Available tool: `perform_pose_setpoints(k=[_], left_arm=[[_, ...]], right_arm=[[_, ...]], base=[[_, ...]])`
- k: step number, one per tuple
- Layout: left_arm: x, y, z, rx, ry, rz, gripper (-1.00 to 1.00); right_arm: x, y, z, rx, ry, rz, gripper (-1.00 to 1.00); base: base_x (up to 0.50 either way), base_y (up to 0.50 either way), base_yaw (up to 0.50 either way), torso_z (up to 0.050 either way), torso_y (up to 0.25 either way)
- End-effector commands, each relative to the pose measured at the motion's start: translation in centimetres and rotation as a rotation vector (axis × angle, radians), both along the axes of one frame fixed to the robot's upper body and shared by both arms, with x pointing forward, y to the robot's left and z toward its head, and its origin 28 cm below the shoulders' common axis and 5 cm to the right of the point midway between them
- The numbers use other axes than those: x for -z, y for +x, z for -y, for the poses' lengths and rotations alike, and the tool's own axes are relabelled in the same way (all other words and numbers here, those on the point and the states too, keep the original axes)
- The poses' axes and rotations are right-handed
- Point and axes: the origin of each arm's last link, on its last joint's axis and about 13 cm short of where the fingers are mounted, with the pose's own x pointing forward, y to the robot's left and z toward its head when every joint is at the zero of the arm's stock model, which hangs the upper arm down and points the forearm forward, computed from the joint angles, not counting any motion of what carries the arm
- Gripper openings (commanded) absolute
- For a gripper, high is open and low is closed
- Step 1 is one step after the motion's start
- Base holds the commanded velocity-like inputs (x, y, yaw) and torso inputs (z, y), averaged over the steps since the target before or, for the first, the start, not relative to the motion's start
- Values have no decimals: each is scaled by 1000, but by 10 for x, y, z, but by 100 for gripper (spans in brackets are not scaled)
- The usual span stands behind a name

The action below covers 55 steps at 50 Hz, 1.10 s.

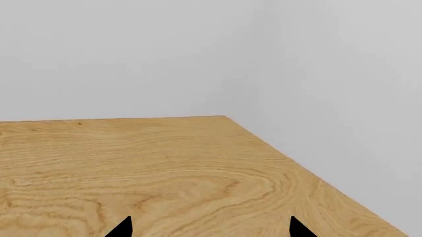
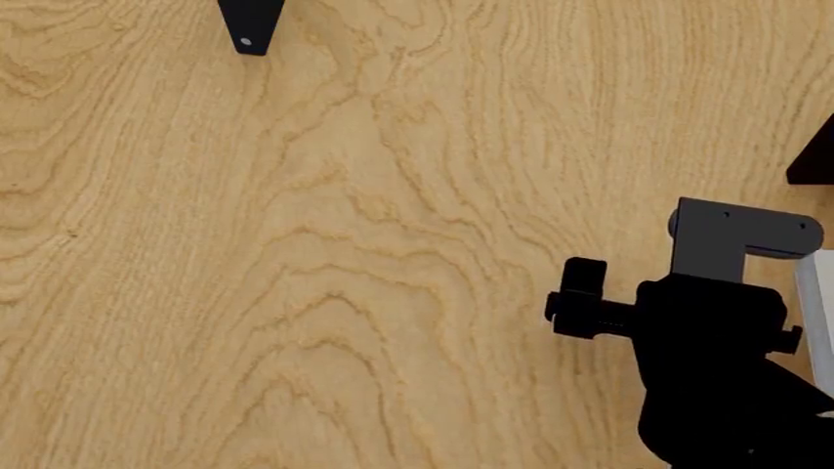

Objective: Pick up the book on the right and place it on the cabinet shelf.

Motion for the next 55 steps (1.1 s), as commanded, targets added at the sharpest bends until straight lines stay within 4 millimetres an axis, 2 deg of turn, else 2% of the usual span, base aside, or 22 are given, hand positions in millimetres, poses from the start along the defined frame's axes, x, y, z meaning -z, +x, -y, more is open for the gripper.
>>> perform_pose_setpoints(k=[1,32,55], left_arm=[[0,0,0,0,-1,-2,100],[0,0,0,-1,1,0,100],[-1,-1,1,-2,1,0,100]], right_arm=[[13,5,23,121,-25,-16,100],[16,-2,52,237,-85,-65,100],[-3,-9,66,319,-242,-68,100]], base=[[0,0,4,-10,-15],[5,-3,-3,-3,-10],[2,-3,-6,-1,-5]])
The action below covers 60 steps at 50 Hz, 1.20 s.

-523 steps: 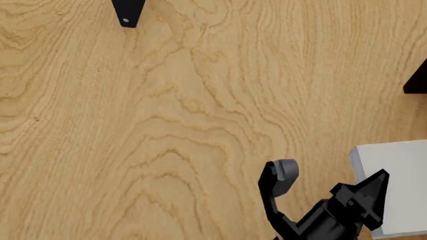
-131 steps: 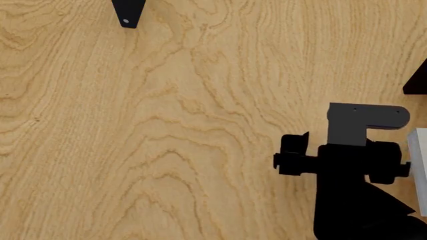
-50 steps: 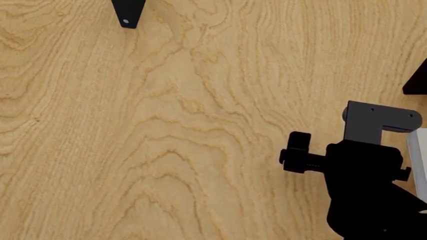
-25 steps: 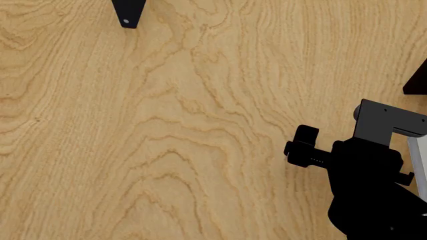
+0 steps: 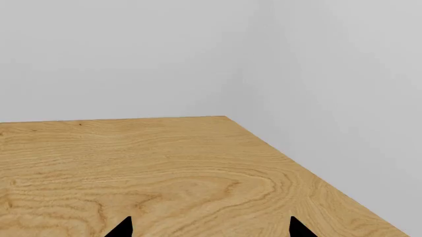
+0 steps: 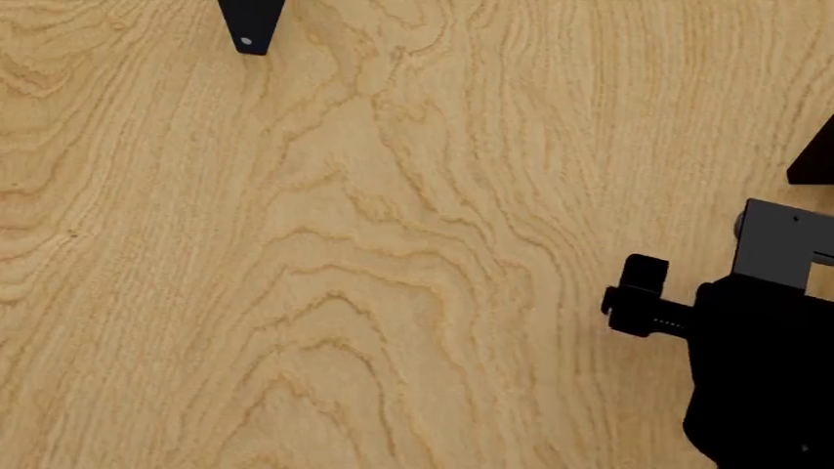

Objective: Pick up the book on the right and place it on the cabinet shelf.

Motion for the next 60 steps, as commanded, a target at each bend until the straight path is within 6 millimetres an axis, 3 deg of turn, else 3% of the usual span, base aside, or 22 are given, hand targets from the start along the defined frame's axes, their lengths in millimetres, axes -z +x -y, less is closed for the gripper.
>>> perform_pose_setpoints(k=[1,27,60], left_arm=[[0,0,0,0,1,-1,100],[1,1,0,-1,4,0,100],[0,0,0,-2,1,0,100]], right_arm=[[-1,-8,42,189,-257,-67,100],[5,1,56,242,-281,-121,100],[13,-8,72,344,-281,-197,100]], base=[[0,0,0,0,0],[5,-3,-3,-2,-5],[7,-4,-2,-4,-12]])
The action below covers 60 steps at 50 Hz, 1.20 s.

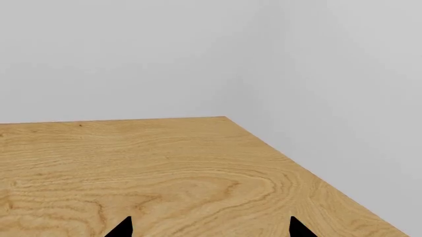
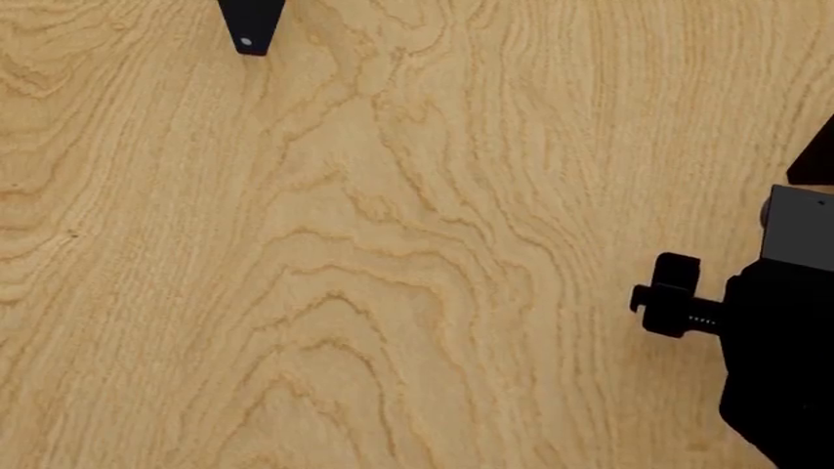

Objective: Pick up the book on the right and place it on the cabinet shelf.

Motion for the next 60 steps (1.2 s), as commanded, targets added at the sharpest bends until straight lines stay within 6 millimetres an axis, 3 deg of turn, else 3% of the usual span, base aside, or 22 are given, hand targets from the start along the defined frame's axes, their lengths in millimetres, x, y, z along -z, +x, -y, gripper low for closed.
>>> perform_pose_setpoints(k=[1,14,30,60], left_arm=[[0,0,0,-1,-1,0,100],[0,0,0,-1,-4,-1,100],[0,0,0,0,-3,1,100],[0,0,0,2,-3,1,100]], right_arm=[[26,-12,55,326,-264,-111,100],[30,-19,66,386,-288,-144,100],[26,-19,64,386,-314,-146,100],[-4,-7,11,89,-282,-22,100]], base=[[0,0,-8,-10,0],[1,-6,-10,-2,-5],[8,-8,-8,-3,-8],[5,-5,-4,-2,-5]])
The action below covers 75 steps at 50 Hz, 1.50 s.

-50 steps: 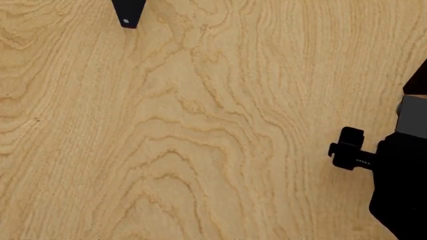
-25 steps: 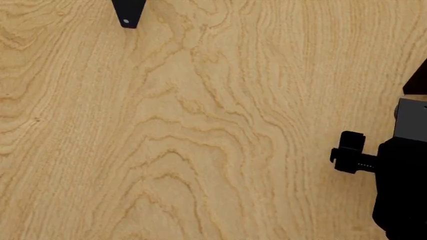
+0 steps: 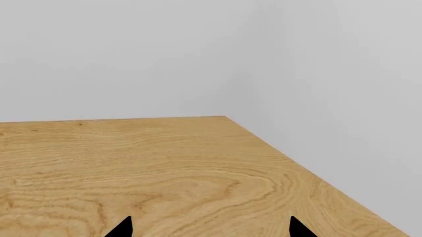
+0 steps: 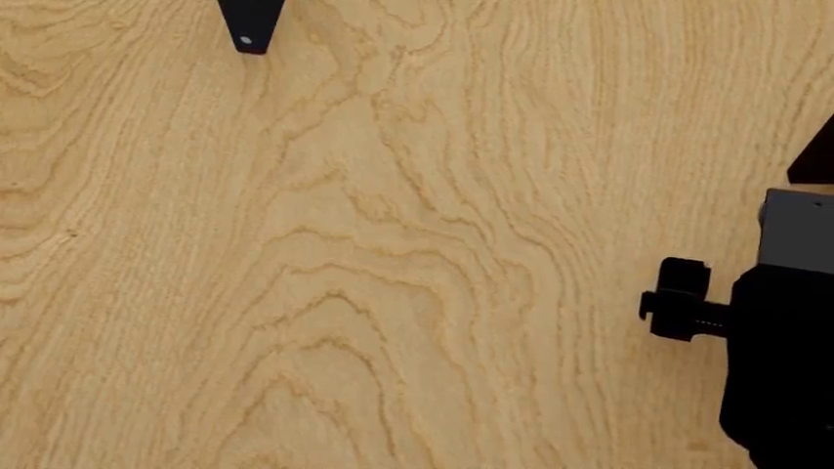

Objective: Pick up the book on the right and place it on the cabinet shelf.

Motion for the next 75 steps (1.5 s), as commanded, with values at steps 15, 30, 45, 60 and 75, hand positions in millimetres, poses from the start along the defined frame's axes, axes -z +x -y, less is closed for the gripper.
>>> perform_pose_setpoints(k=[15,30,45,60,75], left_arm=[[-1,-1,0,2,-1,0,100],[0,0,0,2,0,-1,100],[0,0,0,2,1,0,100],[0,0,0,5,3,1,100],[-1,0,0,6,4,1,100]], right_arm=[[-24,-8,-17,-41,-223,12,100],[-39,-15,-37,-127,-250,77,100],[-51,-24,-56,-210,-279,138,100],[-63,-38,-72,-262,-318,211,100],[-83,-66,-80,-281,-295,342,100]], base=[[0,0,-1,0,0],[0,0,0,0,0],[0,0,0,0,0],[0,0,0,0,0],[0,0,0,0,0]])
